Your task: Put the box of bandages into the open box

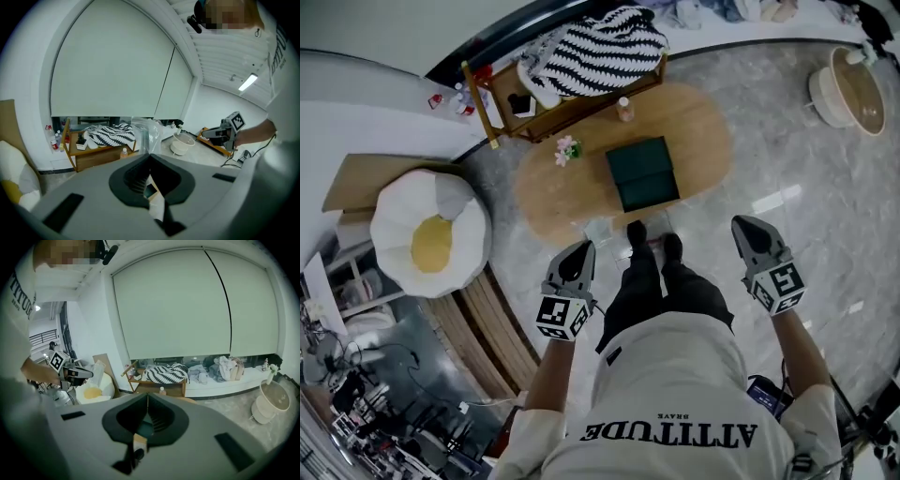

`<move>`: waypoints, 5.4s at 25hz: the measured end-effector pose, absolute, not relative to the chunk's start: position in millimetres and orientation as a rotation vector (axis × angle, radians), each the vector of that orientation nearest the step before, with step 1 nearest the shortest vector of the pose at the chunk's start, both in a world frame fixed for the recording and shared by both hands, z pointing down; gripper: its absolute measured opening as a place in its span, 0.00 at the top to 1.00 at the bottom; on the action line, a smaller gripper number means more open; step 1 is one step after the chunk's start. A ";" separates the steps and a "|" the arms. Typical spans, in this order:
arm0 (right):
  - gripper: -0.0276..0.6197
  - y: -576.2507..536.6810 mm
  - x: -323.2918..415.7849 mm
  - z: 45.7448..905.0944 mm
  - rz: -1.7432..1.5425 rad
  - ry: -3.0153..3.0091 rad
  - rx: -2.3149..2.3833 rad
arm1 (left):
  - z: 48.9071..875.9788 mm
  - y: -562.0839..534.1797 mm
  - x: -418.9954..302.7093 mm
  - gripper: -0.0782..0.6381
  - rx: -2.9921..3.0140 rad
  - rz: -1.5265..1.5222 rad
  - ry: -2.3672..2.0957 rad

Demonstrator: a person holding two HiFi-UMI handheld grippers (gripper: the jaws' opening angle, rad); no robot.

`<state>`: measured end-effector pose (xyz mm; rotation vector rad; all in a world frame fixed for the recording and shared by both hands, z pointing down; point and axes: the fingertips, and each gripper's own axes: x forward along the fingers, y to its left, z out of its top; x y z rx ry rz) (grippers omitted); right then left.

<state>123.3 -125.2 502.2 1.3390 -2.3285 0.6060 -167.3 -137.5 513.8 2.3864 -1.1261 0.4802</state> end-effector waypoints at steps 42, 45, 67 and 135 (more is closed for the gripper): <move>0.93 -144.9 72.1 740.3 1.194 -2.096 1.475 | 874.7 -199.8 -78.5 0.86 2.318 1.018 -0.534; 0.93 -142.0 70.2 752.9 1.230 -2.079 1.493 | 900.6 -198.8 -75.6 0.86 2.350 1.104 -0.485; 0.92 -103.4 95.3 831.0 1.394 -1.930 1.640 | 1056.1 -180.1 -51.1 0.86 2.337 1.633 -0.153; 0.93 -55.5 118.4 492.7 0.412 -2.458 1.282 | 544.7 -72.9 -144.2 0.86 2.242 0.487 -1.346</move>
